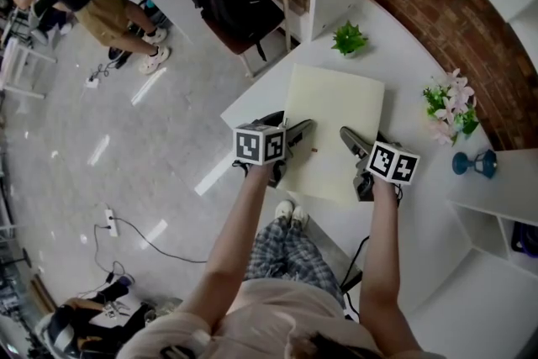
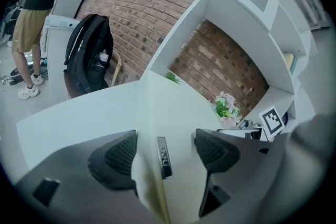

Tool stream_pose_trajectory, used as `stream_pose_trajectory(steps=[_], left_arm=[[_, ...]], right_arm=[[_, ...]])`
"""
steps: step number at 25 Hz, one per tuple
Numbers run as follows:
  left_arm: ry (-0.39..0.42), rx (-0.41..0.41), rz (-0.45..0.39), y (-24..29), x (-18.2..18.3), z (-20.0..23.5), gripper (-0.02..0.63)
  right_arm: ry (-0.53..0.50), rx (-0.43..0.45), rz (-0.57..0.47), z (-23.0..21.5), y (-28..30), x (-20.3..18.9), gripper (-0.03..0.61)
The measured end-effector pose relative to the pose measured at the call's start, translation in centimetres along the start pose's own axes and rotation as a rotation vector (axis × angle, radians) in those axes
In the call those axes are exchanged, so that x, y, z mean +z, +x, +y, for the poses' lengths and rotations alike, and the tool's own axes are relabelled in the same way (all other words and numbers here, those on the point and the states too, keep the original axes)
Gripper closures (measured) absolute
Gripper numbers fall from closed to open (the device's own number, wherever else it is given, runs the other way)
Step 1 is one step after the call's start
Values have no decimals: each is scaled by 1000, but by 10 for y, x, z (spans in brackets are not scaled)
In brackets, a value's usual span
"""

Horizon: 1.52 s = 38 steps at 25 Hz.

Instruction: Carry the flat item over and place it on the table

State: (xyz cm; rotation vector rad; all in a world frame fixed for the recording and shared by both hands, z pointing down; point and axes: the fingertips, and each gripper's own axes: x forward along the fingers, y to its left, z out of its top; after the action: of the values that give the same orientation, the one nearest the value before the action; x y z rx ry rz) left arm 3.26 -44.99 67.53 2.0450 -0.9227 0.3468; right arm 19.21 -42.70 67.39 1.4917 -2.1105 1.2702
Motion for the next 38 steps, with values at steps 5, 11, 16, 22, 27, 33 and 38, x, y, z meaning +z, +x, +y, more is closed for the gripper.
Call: stream_pose_trajectory(steps=[5, 11, 16, 22, 27, 33, 38], left_arm=[[-46, 27, 72, 10, -16, 13, 270], [-59, 25, 75, 12, -17, 16, 269], [-60, 17, 75, 12, -17, 15, 268], [-29, 19, 68, 10, -12, 14, 268], [40, 50, 64, 2, -4, 13, 268], [72, 65, -47, -27, 16, 5, 270], [178, 67, -143, -59, 41, -19, 278]], right_arm=[[35, -43, 78, -9, 12, -15, 104], [43, -45, 93, -12, 15, -16, 103], [47, -42, 90, -11, 14, -16, 101], [51, -35, 62, -10, 11, -14, 100], [36, -38, 26, -8, 3, -7, 100], [33, -43, -83, -7, -28, 12, 101], [-16, -34, -244, 7, -71, 34, 166]])
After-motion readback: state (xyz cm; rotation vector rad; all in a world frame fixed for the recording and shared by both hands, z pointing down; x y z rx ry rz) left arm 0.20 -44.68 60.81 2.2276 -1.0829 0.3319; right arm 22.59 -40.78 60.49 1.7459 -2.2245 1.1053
